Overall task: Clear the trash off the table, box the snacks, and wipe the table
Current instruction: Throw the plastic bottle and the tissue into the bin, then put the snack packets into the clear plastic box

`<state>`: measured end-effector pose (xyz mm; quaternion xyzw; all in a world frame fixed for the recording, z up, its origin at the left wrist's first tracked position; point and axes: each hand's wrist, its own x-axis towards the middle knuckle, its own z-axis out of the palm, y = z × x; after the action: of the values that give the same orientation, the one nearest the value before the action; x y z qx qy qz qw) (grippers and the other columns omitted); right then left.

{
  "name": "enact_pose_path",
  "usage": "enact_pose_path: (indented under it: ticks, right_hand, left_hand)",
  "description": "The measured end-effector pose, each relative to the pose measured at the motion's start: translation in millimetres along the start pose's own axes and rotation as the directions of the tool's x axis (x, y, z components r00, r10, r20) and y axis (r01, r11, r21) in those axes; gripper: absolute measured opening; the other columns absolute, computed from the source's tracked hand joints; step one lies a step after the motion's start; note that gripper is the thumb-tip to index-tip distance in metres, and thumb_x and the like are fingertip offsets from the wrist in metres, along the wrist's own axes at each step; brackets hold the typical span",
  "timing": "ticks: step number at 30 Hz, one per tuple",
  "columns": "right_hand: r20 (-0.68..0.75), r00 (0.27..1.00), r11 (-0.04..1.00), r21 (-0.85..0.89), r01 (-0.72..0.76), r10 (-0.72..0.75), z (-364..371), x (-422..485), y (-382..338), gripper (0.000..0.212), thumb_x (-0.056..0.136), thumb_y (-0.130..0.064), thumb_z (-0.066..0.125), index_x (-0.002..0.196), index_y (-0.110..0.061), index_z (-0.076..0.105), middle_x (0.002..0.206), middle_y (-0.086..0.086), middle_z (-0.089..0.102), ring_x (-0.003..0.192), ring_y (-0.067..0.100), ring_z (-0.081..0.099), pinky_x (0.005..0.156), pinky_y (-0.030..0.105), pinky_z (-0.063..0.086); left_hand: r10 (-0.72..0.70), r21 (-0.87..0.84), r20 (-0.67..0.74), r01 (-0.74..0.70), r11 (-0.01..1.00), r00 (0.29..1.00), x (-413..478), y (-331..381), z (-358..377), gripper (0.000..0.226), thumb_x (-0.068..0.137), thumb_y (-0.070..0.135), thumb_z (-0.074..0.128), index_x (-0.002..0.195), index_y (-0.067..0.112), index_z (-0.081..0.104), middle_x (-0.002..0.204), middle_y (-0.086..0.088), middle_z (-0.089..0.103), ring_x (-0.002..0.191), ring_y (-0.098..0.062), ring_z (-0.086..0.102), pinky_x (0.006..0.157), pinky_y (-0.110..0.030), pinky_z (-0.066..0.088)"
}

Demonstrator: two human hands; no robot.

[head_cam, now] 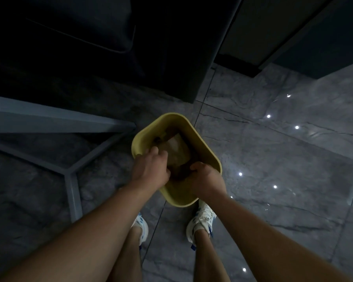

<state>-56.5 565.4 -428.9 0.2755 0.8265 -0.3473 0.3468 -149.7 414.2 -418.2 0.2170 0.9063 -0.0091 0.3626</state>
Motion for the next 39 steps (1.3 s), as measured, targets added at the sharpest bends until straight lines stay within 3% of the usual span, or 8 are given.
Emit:
enact_pose_path:
  ticks: [3,6,12,16,24,29,33,39]
  right_hand:
    - [0.029,1.0,1.0,-0.028,-0.002,0.003,-14.2,-18.1,-9.7,0.041,0.092,-0.026,0.064,0.132,-0.028,0.059,0.125,0.002,0.062,0.103,0.022,0.063,0.075,0.028,0.048]
    - [0.087,0.996,0.996,-0.084,0.004,0.004,-31.1,-46.6,-28.0,0.045,0.091,-0.029,0.062,0.135,-0.03,0.056,0.126,0.002,0.062,0.099,0.023,0.064,0.067,0.024,0.047]
    - [0.131,0.988,0.955,-0.272,0.12,-0.086,-91.6,-141.4,-84.1,0.042,0.09,-0.037,0.058,0.131,-0.029,0.058,0.125,0.006,0.064,0.109,0.029,0.064,0.083,0.038,0.054]
    - [0.144,0.974,0.897,-0.385,0.219,-0.176,-131.0,-203.6,-117.1,0.044,0.087,-0.044,0.058,0.127,-0.027,0.06,0.12,0.004,0.066,0.107,0.027,0.065,0.081,0.038,0.054]
    - [0.355,0.873,0.713,-0.51,0.482,-0.335,-161.1,-295.9,-153.4,0.033,0.081,-0.05,0.064,0.106,-0.028,0.062,0.104,-0.002,0.066,0.093,0.02,0.064,0.076,0.036,0.055]
    - [0.469,0.785,0.557,-0.554,0.618,-0.405,-158.2,-319.5,-179.9,0.024,0.082,-0.05,0.063,0.098,-0.033,0.061,0.087,-0.01,0.059,0.076,0.009,0.057,0.06,0.032,0.048]
    - [0.497,0.719,0.415,-0.593,0.69,-0.486,-143.9,-339.1,-215.2,0.03,0.083,-0.048,0.061,0.105,-0.028,0.064,0.099,-0.001,0.068,0.09,0.019,0.065,0.076,0.04,0.058]
    - [0.541,0.668,0.293,-0.621,0.727,-0.511,-111.0,-370.9,-278.2,0.035,0.086,-0.047,0.062,0.115,-0.027,0.062,0.112,-0.002,0.064,0.099,0.019,0.063,0.083,0.04,0.058]
  left_hand:
    - [-0.01,-0.004,0.044,0.01,1.0,0.999,-22.1,1.9,-15.8,0.039,0.087,0.036,0.058,0.122,0.019,0.052,0.122,-0.009,0.052,0.11,-0.03,0.052,0.082,-0.041,0.043]
    - [-0.023,-0.029,0.082,0.025,0.999,0.996,-56.6,2.6,-36.0,0.039,0.088,0.04,0.057,0.12,0.019,0.051,0.123,-0.009,0.053,0.111,-0.031,0.054,0.08,-0.039,0.041]
    - [-0.089,-0.136,0.044,0.094,0.986,0.995,-156.1,1.0,-104.8,0.041,0.085,0.042,0.056,0.12,0.019,0.055,0.123,-0.012,0.055,0.111,-0.034,0.054,0.087,-0.041,0.045]
    - [-0.167,-0.22,0.034,0.171,0.96,0.985,-223.7,0.6,-145.4,0.044,0.085,0.044,0.055,0.122,0.02,0.055,0.122,-0.012,0.058,0.111,-0.033,0.057,0.089,-0.043,0.049]
    - [-0.42,-0.432,0.03,0.39,0.813,0.907,-360.6,21.2,-165.9,0.047,0.083,0.044,0.052,0.124,0.022,0.055,0.126,-0.009,0.06,0.113,-0.03,0.059,0.09,-0.042,0.05]
    - [-0.566,-0.511,0.047,0.507,0.695,0.823,-419.1,21.6,-155.6,0.045,0.086,0.043,0.052,0.127,0.023,0.054,0.133,-0.009,0.057,0.12,-0.03,0.056,0.096,-0.04,0.047]
    - [-0.646,-0.525,-0.015,0.544,0.655,0.763,-455.5,4.8,-155.1,0.044,0.086,0.043,0.049,0.124,0.022,0.054,0.132,-0.008,0.058,0.12,-0.03,0.056,0.094,-0.041,0.048]
    - [-0.723,-0.552,-0.117,0.56,0.617,0.681,-505.3,-42.2,-156.2,0.041,0.086,0.046,0.047,0.12,0.023,0.055,0.124,-0.009,0.058,0.114,-0.031,0.058,0.091,-0.043,0.047]
